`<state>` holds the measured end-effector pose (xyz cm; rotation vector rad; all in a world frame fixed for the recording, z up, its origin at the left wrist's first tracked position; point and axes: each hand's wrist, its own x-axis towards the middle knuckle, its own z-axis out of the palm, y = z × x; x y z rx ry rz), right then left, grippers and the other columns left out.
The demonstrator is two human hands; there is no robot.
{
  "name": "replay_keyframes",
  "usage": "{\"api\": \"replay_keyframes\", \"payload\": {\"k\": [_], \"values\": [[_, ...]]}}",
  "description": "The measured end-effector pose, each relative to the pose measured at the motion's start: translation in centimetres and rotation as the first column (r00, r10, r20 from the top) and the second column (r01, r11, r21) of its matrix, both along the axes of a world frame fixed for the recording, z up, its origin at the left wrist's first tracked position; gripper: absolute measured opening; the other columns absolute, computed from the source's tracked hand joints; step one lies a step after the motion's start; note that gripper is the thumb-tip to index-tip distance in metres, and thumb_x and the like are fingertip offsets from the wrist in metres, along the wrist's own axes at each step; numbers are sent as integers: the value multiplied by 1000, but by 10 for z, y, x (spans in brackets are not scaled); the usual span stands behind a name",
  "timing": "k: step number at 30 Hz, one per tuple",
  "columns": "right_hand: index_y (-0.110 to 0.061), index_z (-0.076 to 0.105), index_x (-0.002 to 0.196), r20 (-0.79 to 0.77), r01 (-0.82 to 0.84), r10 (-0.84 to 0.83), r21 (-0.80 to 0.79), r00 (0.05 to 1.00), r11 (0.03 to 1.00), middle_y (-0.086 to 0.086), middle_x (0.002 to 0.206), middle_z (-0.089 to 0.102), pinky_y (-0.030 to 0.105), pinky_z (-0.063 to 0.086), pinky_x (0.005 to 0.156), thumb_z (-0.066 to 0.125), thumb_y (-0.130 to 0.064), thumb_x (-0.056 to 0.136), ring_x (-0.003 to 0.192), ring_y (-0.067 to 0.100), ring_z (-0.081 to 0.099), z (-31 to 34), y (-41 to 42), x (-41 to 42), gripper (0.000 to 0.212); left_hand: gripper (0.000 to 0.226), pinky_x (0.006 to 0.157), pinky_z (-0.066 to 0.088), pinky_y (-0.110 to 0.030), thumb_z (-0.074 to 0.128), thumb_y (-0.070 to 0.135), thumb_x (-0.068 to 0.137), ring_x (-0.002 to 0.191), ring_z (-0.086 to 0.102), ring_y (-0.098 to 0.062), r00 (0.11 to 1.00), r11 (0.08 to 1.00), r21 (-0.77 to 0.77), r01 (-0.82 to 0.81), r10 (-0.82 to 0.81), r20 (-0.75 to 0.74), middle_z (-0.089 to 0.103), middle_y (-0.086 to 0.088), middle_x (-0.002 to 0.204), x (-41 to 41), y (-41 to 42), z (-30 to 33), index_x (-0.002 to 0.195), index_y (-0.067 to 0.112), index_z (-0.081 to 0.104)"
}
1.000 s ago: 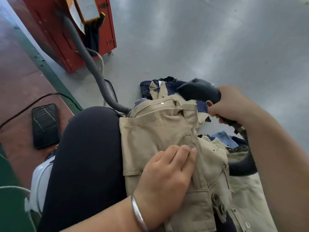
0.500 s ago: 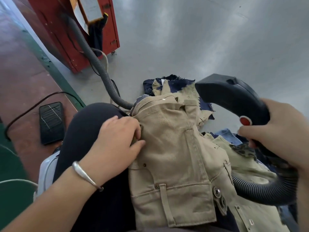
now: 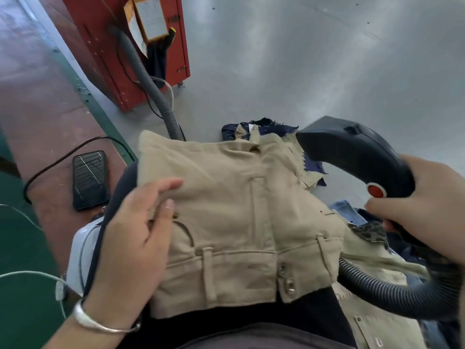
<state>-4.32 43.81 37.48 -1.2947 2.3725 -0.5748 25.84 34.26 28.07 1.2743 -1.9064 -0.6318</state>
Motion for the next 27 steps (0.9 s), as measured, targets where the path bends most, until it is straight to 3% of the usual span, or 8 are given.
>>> {"api": "replay_keyframes", "payload": {"k": [7, 11, 13, 15, 18, 21, 24, 27], "values": [[-54, 54, 85, 23, -30, 29, 21, 999, 999, -20, 53, 64, 18, 42, 34, 55, -50, 46, 32, 2, 55, -2, 3, 5, 40, 39, 70, 55, -47, 48, 56, 85, 76, 56, -15, 970, 987, 71, -143, 125, 208, 47, 10, 95, 66, -22, -7, 124, 59, 47], [-52, 55, 90, -32, -89, 89, 29, 995, 996, -18, 58, 65, 32, 46, 39, 56, -51, 49, 34, 5, 57, 1, 6, 7, 41, 48, 85, 47, -55, 60, 34, 83, 101, 48, -31, 872, 959, -61, -276, 276, 404, 42, -5, 115, 52, -19, 5, 129, 39, 48], [-53, 53, 93, -125, -124, 131, 63, 984, 990, -18, 63, 66, 34, 45, 34, 58, -52, 52, 40, 8, 60, 6, 7, 2, 41, 33, 87, 43, -46, 62, 22, 83, 99, 47, -29, 911, 955, -272, -119, 214, 353, 47, -4, 111, 21, -1, 23, 116, 26, 60], [-52, 53, 96, -203, -142, 158, 88, 966, 986, -17, 71, 66, 35, 52, 38, 60, -53, 54, 46, 13, 61, 8, 9, -3, 43, 20, 78, 45, -36, 64, 21, 79, 89, 52, -22, 934, 926, -290, 242, -142, 327, 57, 0, 96, -20, 24, 35, 98, 19, 68], [-46, 55, 96, -262, -192, 230, 164, 937, 968, -11, 72, 66, 44, 58, 56, 62, -52, 52, 58, 17, 65, 3, 12, -8, 45, 18, 52, 50, -30, 72, 34, 69, 72, 59, -16, 740, 804, -99, 587, -483, 469, 61, 4, 76, -68, 50, 22, 80, 21, 67], [-44, 52, 85, -259, -223, 309, 313, 915, 923, -11, 66, 62, 40, 56, 58, 57, -54, 43, 59, 17, 63, 2, 8, -3, 43, 31, 39, 44, -22, 72, 50, 61, 64, 59, -8, 622, 782, 89, 616, -553, 555, 59, 12, 73, -87, 54, 6, 80, 27, 63], [-50, 50, 80, -319, -234, 355, 360, 879, 903, -30, 74, 60, 33, 47, 39, 46, -48, 50, 40, 5, 51, 10, 1, 17, 30, 18, 39, 43, -26, 67, 34, 69, 63, 57, -13, 657, 768, -44, 639, -515, 550, 59, 7, 74, -87, 55, -9, 84, 23, 66], [-59, 47, 84, -227, -222, 361, 473, 905, 853, -43, 73, 54, 36, 47, 47, 66, -30, 55, 46, 7, 53, 17, -15, 38, 45, 32, 43, 46, -27, 53, 26, 79, 66, 58, -14, 691, 772, -84, 629, -507, 514, 61, 6, 78, -83, 52, -20, 107, 20, 69]]}}
